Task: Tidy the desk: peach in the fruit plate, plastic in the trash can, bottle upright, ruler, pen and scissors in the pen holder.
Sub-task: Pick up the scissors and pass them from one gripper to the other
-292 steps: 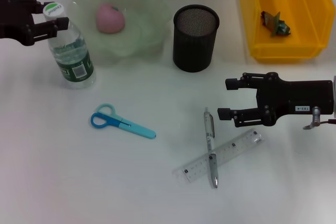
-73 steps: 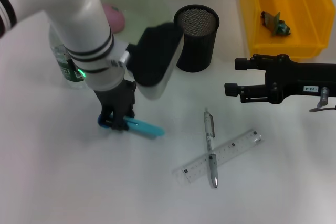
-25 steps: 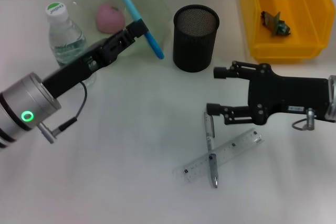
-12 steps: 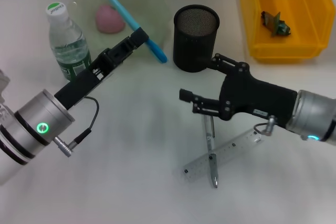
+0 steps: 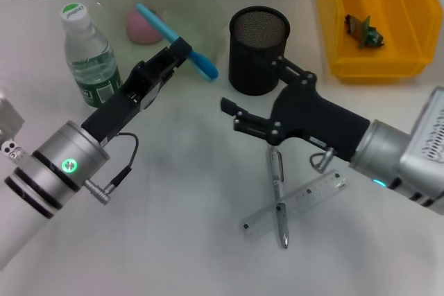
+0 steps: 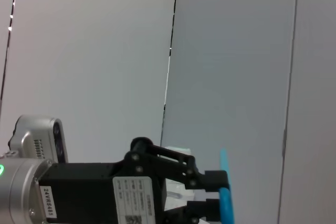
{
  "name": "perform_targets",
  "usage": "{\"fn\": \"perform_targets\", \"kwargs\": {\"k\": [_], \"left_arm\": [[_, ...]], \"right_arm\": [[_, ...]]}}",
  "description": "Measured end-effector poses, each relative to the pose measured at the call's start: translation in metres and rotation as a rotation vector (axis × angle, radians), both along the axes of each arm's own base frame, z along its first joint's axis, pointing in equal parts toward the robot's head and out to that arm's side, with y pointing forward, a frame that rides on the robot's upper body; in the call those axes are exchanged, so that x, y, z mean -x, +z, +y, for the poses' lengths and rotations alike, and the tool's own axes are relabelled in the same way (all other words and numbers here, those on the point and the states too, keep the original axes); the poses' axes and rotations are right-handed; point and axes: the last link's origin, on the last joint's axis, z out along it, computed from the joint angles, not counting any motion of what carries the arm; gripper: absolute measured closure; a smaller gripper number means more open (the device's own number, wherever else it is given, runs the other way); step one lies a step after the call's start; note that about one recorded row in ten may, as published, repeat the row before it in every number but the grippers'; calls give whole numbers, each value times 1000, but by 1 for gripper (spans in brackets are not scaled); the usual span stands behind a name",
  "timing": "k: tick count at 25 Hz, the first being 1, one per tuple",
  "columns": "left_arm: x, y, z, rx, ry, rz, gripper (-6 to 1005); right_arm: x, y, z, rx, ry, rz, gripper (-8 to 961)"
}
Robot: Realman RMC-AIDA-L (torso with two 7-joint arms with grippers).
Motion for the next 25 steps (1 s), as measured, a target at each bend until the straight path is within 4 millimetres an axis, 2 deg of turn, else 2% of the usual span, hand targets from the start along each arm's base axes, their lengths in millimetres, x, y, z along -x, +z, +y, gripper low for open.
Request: {"fn": "perform_targets", "kwargs": {"k": [9,25], "left_arm": [[-5,-4,6,-5,61,-45,704],[-11,-11,6,16,76,-69,696]], "right_arm": [[13,-8,15,-46,-15,-28,119],[22,-13,18,-81,22,-62,127]]}}
